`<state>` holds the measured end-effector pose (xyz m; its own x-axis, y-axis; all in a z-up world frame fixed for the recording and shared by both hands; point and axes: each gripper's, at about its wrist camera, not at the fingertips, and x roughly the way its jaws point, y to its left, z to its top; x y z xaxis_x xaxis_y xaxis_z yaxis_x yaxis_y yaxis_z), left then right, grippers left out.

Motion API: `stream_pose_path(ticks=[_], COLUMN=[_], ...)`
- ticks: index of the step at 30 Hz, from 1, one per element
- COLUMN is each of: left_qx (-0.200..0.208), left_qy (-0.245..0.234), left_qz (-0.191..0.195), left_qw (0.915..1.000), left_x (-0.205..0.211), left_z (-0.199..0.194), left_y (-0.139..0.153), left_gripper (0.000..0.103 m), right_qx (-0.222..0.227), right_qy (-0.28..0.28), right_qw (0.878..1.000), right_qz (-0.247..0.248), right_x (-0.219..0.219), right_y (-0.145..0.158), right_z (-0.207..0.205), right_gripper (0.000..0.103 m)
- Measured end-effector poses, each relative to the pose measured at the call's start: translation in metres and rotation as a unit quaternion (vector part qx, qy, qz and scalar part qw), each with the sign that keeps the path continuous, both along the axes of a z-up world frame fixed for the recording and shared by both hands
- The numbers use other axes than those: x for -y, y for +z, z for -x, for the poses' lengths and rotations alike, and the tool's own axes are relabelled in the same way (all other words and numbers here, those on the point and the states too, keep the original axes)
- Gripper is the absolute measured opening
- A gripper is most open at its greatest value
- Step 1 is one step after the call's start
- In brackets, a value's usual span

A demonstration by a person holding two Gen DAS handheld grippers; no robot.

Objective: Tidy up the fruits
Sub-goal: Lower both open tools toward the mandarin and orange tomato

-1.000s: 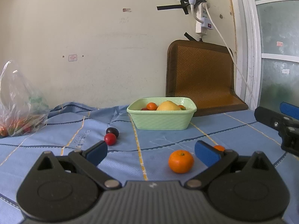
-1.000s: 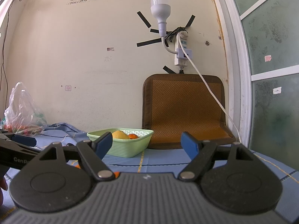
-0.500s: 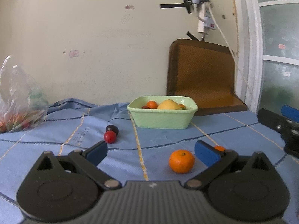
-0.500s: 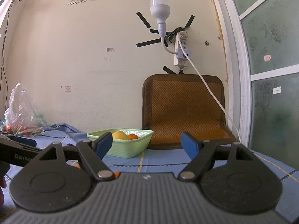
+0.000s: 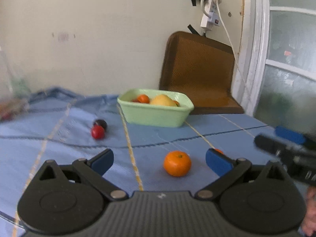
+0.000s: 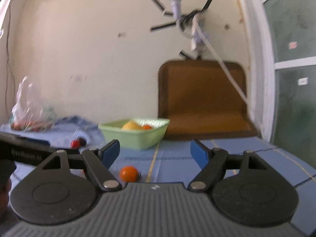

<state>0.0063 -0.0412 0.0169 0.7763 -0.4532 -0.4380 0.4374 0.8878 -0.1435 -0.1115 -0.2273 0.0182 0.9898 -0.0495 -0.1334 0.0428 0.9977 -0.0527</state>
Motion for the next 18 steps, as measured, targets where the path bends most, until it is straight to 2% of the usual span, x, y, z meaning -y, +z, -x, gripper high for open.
stream_pose_path(ticks=[3,6,11,12,15,18], left_qx=[-0.028,-0.037,-0.029,-0.031,-0.048,-0.083], left_qy=[-0.012,-0.031,-0.062,-0.065,-0.071,-0.073], left_qz=[0.026,0.031,-0.009,-0.018,-0.047,-0.054], left_qw=[0.9992,0.9984,0.9976,0.9972,0.9952,0.9925], left_x=[-0.005,-0.004,0.018,0.023,0.035,0.038], left_z=[-0.009,-0.013,-0.018,-0.022,-0.033,-0.044], left_y=[-0.003,-0.003,0.0,0.0,-0.005,-0.01], left_gripper=[0.103,0.103,0.101,0.099,0.088,0.08], right_qx=[-0.039,-0.069,-0.126,-0.14,-0.177,-0.198], right_qy=[0.03,0.064,0.102,0.108,0.128,0.137], right_qw=[0.999,0.995,0.987,0.984,0.976,0.971], right_qz=[0.011,0.017,0.008,0.004,-0.014,-0.01], right_x=[0.002,0.005,0.015,0.017,0.022,0.021], right_y=[0.0,-0.001,0.0,0.0,0.0,-0.002], right_z=[-0.008,-0.013,-0.037,-0.044,-0.065,-0.077], right_gripper=[0.076,0.071,0.06,0.055,0.054,0.048])
